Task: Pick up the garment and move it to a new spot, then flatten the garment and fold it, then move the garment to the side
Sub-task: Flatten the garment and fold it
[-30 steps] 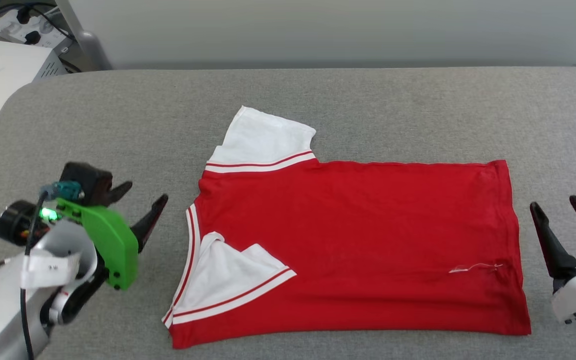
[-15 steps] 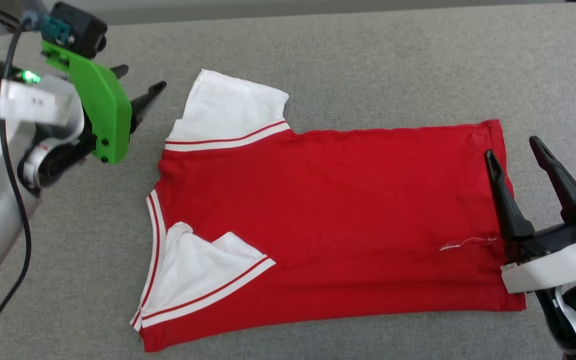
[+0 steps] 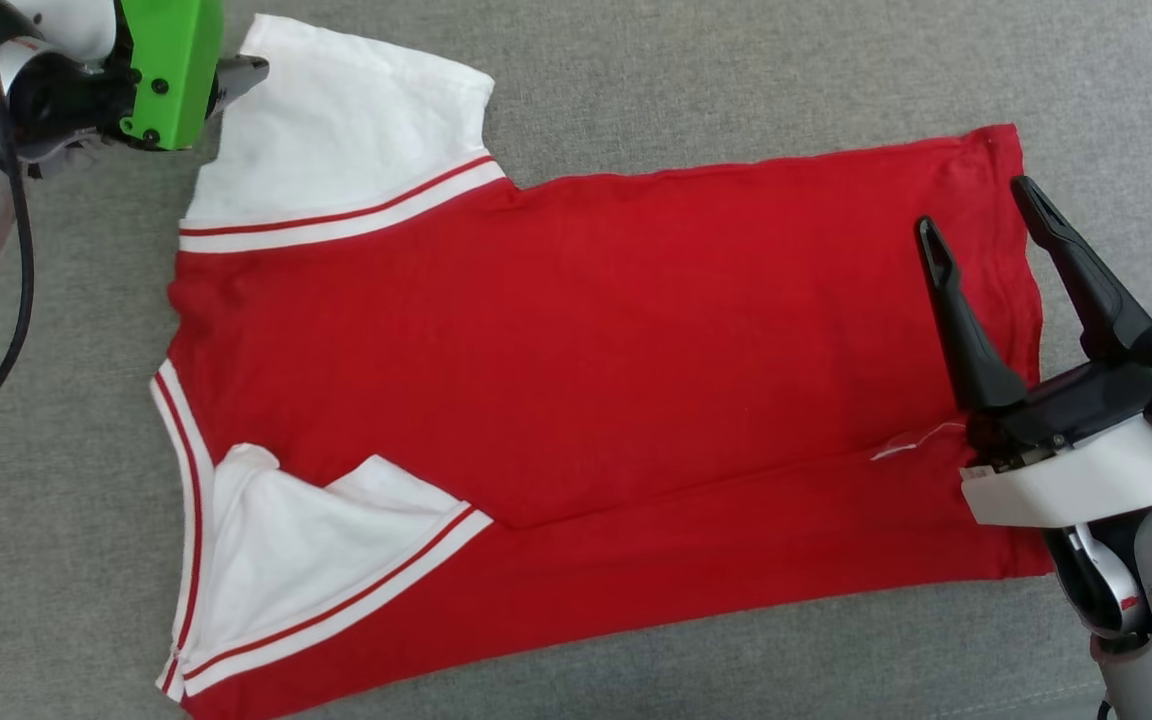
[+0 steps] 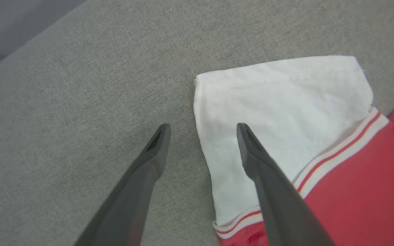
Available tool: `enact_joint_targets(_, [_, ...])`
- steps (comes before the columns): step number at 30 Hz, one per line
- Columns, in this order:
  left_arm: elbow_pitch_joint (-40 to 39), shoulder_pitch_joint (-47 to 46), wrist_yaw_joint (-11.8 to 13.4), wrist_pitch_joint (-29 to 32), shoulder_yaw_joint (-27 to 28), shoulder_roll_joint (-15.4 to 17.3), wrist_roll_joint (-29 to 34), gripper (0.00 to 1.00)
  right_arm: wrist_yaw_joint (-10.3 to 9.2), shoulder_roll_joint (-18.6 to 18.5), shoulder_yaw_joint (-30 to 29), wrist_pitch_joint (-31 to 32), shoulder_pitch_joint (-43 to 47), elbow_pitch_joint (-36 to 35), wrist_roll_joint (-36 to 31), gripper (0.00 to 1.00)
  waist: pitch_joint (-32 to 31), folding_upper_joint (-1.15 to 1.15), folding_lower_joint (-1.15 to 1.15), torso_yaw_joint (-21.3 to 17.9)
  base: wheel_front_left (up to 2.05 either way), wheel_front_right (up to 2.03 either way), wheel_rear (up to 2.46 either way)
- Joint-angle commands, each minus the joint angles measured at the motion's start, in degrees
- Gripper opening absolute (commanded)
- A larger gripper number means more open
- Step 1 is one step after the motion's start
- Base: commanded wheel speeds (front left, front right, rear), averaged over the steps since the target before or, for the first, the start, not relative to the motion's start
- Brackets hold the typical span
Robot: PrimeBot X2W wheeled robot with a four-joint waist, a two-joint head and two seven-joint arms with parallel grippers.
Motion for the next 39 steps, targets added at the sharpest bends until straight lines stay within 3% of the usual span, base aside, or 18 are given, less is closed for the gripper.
enact_joint_targets(1, [0.8, -1.4, -0.4, 0.4, -0.5, -0.4, 0.5, 1.00, -0.03, 0.0, 0.3, -0.6, -1.2, 0.2, -0.1, 1.00, 4.5, 0.00, -0.02, -3.2, 0.00, 0.00, 0.00])
enact_joint_targets(9, [5.0, -0.3, -0.7, 0.8, -3.9, -1.3, 1.0, 1.00, -0.03, -0.5, 0.6, -1.7, -2.3, 2.2, 0.1, 1.00, 5.6, 0.00, -0.02, -3.6, 0.00, 0.00, 0.00])
enact_joint_targets(10, [5.0, 0.2, -0.8, 0.9, -4.6, -1.1, 1.1, 0.78, -0.03, -0.6, 0.6, -1.8, -2.4, 2.5, 0.2, 1.00, 5.4, 0.00, -0.02, -3.5, 0.00, 0.00, 0.00])
enact_joint_targets(11, [4.9, 0.7, -0.8, 0.8, -5.1, -1.0, 0.9, 0.17, -0.03, -0.6, 0.5, -1.8, -2.3, 2.7, 0.2, 1.00, 5.2, 0.00, -0.02, -3.4, 0.00, 0.00, 0.00])
enact_joint_targets(12, [4.6, 1.2, -0.8, 0.6, -5.6, -0.8, 0.5, 0.00, -0.03, -0.7, 0.2, -1.9, -2.3, 3.0, 0.3, 1.00, 4.8, 0.00, -0.02, -3.3, 0.00, 0.00, 0.00])
enact_joint_targets(17, [2.6, 2.0, -0.8, -3.1, -7.6, 0.4, 0.3, 0.00, -0.03, -2.4, -1.7, -1.4, -3.4, 3.0, 1.0, 1.00, 2.5, 0.00, -0.02, -2.4, 0.00, 0.00, 0.00])
enact_joint_targets(20, [0.9, 2.5, -0.8, -8.6, -7.6, 0.7, 0.1, 0.00, -0.03, -4.8, -4.0, 0.7, -4.9, 2.3, 3.7, 1.00, 0.4, 0.00, -0.02, -1.7, 0.00, 0.00, 0.00])
enact_joint_targets(21, [-1.8, 2.7, -0.8, -14.1, -9.5, 1.8, 2.7, 0.00, -0.03, -10.0, -4.8, 5.7, -6.2, 2.4, 6.3, 1.00, -1.3, 0.00, -0.02, -0.3, 0.00, 0.00, 0.00])
enact_joint_targets(28, [-6.3, 4.3, -0.8, -21.4, -11.8, 1.6, 3.4, 0.00, -0.03, -24.6, 1.5, 27.3, -9.9, 3.5, 20.8, 1.00, -3.7, 0.00, -0.02, 3.5, 0.00, 0.00, 0.00])
enact_joint_targets(33, [-8.7, 3.8, -0.8, -23.5, -13.0, 1.0, 4.3, 0.00, -0.03, -29.2, 3.9, 39.9, -14.9, 6.0, 27.6, 1.00, -3.4, 0.00, -0.02, 5.7, 0.00, 0.00, 0.00])
enact_joint_targets(39, [-10.6, 2.5, -0.8, -25.1, -13.4, 0.1, 5.0, 0.00, -0.03, -30.8, 8.4, 51.6, -21.8, 10.9, 28.9, 1.00, -2.1, 0.00, -0.02, 7.8, 0.00, 0.00, 0.00])
